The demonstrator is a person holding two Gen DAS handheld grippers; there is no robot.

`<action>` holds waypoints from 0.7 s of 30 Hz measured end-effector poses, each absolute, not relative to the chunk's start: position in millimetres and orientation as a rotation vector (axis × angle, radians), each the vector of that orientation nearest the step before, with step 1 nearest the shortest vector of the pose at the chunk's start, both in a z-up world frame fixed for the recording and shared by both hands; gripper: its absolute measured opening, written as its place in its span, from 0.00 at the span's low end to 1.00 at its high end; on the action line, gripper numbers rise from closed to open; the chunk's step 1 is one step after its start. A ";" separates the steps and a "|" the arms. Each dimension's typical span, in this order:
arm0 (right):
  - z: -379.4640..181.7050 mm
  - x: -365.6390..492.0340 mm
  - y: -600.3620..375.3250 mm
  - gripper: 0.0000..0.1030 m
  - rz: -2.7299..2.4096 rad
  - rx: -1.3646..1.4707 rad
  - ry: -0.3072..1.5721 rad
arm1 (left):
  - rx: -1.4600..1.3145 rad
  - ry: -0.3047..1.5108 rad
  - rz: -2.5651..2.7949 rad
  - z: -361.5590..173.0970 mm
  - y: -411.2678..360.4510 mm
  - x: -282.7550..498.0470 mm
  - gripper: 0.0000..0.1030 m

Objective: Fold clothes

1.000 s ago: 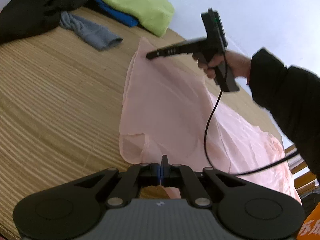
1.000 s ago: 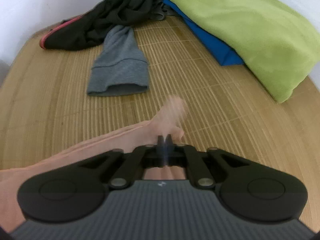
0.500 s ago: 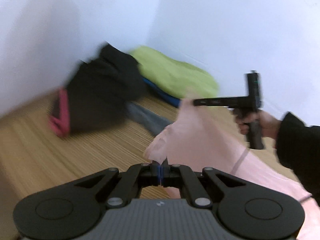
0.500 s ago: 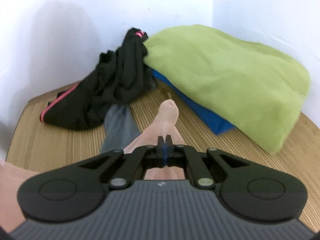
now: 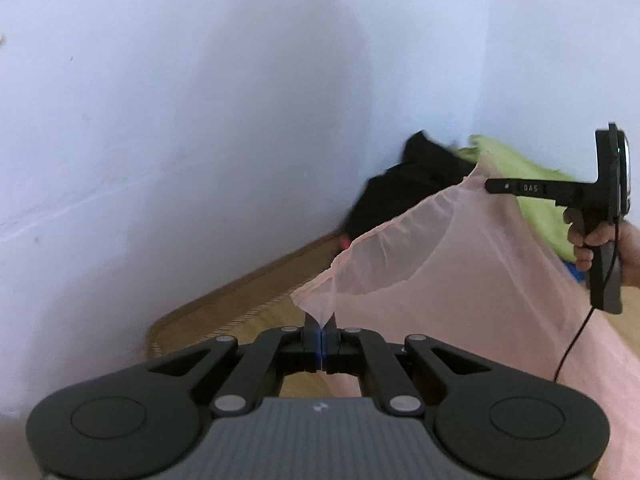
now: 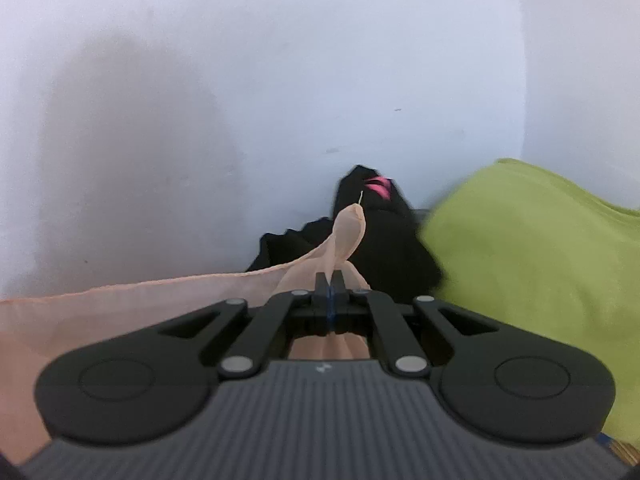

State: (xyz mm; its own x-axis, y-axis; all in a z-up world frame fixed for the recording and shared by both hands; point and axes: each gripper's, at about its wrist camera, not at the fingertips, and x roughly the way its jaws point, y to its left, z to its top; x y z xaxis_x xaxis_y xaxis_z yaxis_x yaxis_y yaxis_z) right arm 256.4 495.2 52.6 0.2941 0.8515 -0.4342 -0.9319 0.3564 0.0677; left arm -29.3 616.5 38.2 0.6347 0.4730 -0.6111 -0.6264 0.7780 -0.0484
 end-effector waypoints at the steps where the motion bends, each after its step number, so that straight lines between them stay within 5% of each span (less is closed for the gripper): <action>1: 48.2 253.8 504.8 0.03 1.193 -0.223 0.432 | -0.261 0.624 0.648 33.6 619.5 -28.2 0.00; 7: 17.0 240.1 534.4 0.05 1.120 -0.288 0.435 | -0.243 0.741 0.690 -5.4 636.6 -18.6 0.09; 9: 13.8 238.9 534.3 0.07 1.094 -0.292 0.466 | -0.237 0.776 0.737 -13.0 642.2 -18.6 0.27; 11: 17.3 240.0 525.8 0.24 1.074 -0.268 0.482 | -0.236 0.792 0.785 -15.9 648.3 -22.0 0.52; 16: 49.1 249.0 465.2 0.46 0.999 -0.118 0.502 | -0.197 0.771 0.868 -0.9 646.3 -28.9 0.56; 21: 85.0 234.5 359.8 0.53 0.885 -0.072 0.554 | -0.128 0.743 0.727 22.7 604.3 -24.7 0.59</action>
State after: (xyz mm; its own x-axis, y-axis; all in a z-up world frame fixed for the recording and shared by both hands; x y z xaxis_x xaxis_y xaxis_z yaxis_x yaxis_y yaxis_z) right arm 234.5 359.8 85.0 0.5028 0.7142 -0.4869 -0.7506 0.6401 0.1639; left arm -24.7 604.3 22.7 0.5075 0.5581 -0.6565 -0.6446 0.7515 0.1406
